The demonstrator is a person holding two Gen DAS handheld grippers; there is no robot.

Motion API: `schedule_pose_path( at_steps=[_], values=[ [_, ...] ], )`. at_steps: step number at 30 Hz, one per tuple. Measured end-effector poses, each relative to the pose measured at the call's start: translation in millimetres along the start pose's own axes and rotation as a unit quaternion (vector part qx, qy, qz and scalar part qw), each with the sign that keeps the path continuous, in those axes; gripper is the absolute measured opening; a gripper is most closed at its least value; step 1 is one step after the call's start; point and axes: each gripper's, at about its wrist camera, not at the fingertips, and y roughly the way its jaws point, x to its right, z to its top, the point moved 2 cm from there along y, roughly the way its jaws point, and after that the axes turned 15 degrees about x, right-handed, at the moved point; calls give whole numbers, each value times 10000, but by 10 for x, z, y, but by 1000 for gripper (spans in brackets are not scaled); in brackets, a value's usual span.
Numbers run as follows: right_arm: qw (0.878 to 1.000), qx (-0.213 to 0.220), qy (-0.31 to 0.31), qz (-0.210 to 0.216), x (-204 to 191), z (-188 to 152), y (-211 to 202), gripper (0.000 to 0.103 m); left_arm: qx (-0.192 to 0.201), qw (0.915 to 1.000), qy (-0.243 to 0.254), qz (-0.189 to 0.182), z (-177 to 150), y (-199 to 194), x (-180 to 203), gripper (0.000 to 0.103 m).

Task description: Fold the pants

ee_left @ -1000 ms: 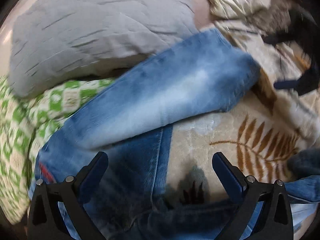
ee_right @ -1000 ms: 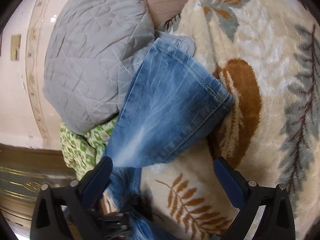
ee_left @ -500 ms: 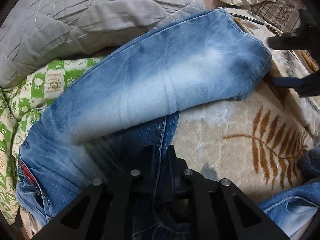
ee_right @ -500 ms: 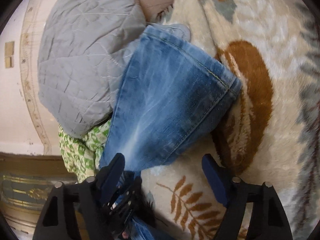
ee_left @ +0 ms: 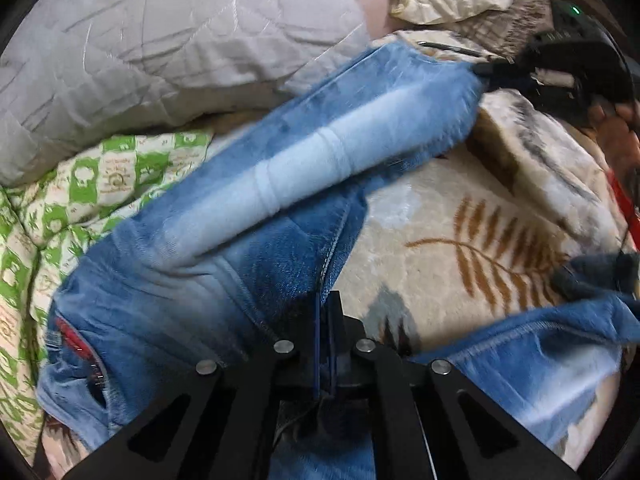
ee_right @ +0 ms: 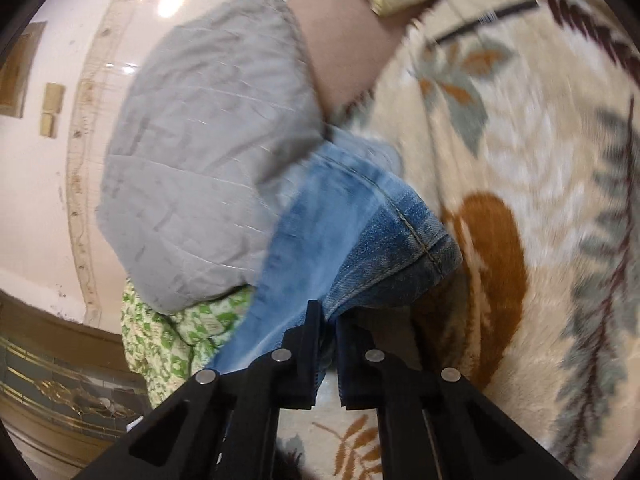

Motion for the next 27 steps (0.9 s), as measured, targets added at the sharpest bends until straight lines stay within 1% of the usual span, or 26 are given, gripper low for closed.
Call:
schedule_pose_path(
  at_steps=[3, 4, 6, 7, 9, 10, 11, 12, 14, 16, 18, 20, 21, 22, 23, 24, 25, 26, 27],
  values=[
    [9994, 136, -320, -53, -84, 138, -255, 6, 10, 9994, 169, -291, -55, -227, 114, 2],
    [9991, 158, -385, -109, -65, 177, -334, 6, -26, 9990, 268, -363, -70, -221, 232, 2],
    [9967, 340, -605, -423, 37, 249, -513, 3, -268, 9976, 438, -454, -146, -193, 270, 2],
    [9968, 343, -495, -530, 169, 268, -570, 3, -341, 9971, 506, -452, -98, -112, 316, 2],
    [9974, 112, -215, -685, 418, 223, -578, 3, -463, 9961, 519, -545, -173, -133, 350, 2],
    [9972, 12, -200, -721, 497, 187, -570, 3, -446, 9959, 540, -568, -181, -158, 369, 2],
    [9979, -198, -116, -611, 571, 124, -543, 3, -422, 9957, 528, -635, -192, -210, 388, 2],
    [9981, -330, -14, -512, 606, 74, -531, 3, -389, 9954, 531, -694, -203, -269, 408, 2],
    [9976, -545, -21, -433, 598, -15, -499, 4, -406, 9950, 570, -710, -239, -331, 423, 2],
    [9969, -675, -14, -414, 571, -76, -446, 4, -444, 9953, 574, -636, -273, -345, 408, 2],
    [9961, -707, 10, -525, 574, -112, -390, 5, -523, 9957, 523, -556, -300, -169, 391, 2],
    [9952, -750, 57, -630, 607, -125, -344, 8, -664, 9956, 447, -498, -337, -65, 378, 3],
    [9946, -798, 95, -655, 608, -136, -326, 12, -637, 9959, 427, -474, -329, -49, 388, 3],
    [9941, -856, 104, -664, 610, -142, -336, 16, -541, 9967, 393, -449, -301, -64, 393, 8],
    [9941, -855, 93, -657, 599, -158, -342, 37, -235, 9984, 198, -465, -237, -169, 371, 28],
    [9949, -777, 94, -633, 588, -153, -393, 85, 76, 9986, -24, -519, -177, -282, 337, 49],
    [9971, -496, 143, -561, 571, -125, -502, 103, 337, 9974, -227, -591, -124, -389, 305, 103],
    [9983, -369, 136, -434, 564, -106, -586, 103, 685, 9932, -595, -724, -65, -544, 257, 103],
    [9989, -366, 106, -267, 525, -99, -644, 103, 999, 9860, -960, -929, -25, -698, 224, 103]
  ],
)
